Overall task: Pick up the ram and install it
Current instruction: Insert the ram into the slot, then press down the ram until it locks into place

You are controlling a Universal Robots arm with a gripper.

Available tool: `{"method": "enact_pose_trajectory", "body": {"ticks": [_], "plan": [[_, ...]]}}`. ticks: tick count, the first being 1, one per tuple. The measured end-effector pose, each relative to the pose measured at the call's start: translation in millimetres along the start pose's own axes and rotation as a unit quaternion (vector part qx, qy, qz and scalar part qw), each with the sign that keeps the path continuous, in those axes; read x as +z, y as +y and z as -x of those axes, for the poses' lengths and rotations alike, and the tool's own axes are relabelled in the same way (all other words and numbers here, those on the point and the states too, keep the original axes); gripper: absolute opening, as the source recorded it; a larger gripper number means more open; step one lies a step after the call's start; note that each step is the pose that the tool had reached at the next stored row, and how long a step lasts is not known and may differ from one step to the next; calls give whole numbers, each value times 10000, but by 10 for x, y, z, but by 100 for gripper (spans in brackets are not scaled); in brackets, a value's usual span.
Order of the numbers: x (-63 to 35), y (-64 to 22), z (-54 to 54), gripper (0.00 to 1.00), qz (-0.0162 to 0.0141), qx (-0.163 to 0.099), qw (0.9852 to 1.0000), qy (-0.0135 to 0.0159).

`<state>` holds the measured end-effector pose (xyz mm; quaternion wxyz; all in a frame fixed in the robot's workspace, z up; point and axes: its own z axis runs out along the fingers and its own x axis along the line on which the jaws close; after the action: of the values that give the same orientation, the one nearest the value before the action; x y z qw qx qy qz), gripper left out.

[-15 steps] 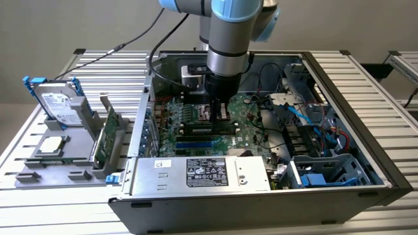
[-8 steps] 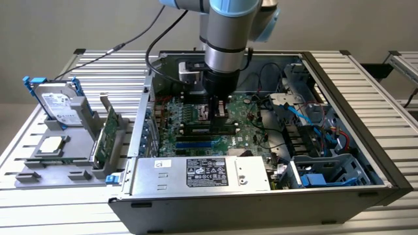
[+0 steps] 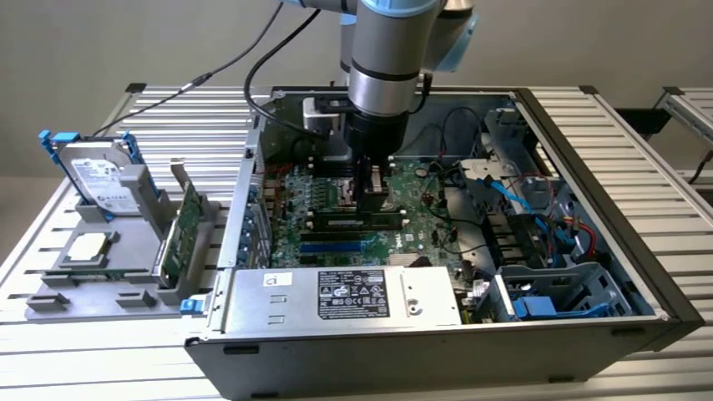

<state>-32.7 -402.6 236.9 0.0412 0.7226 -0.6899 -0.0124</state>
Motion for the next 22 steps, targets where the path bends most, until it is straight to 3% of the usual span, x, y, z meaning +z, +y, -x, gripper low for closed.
{"method": "enact_pose_trajectory", "body": {"ticks": [2, 4, 7, 10, 22], "plan": [[0, -1, 0, 44, 0, -1, 10000, -1], [0, 0, 0, 31, 0, 0, 10000, 0], [-1, 0, 0, 25, 1, 0, 10000, 0], [0, 0, 0, 11, 0, -1, 10000, 0], [-1, 0, 0, 11, 1, -1, 10000, 2]]}}
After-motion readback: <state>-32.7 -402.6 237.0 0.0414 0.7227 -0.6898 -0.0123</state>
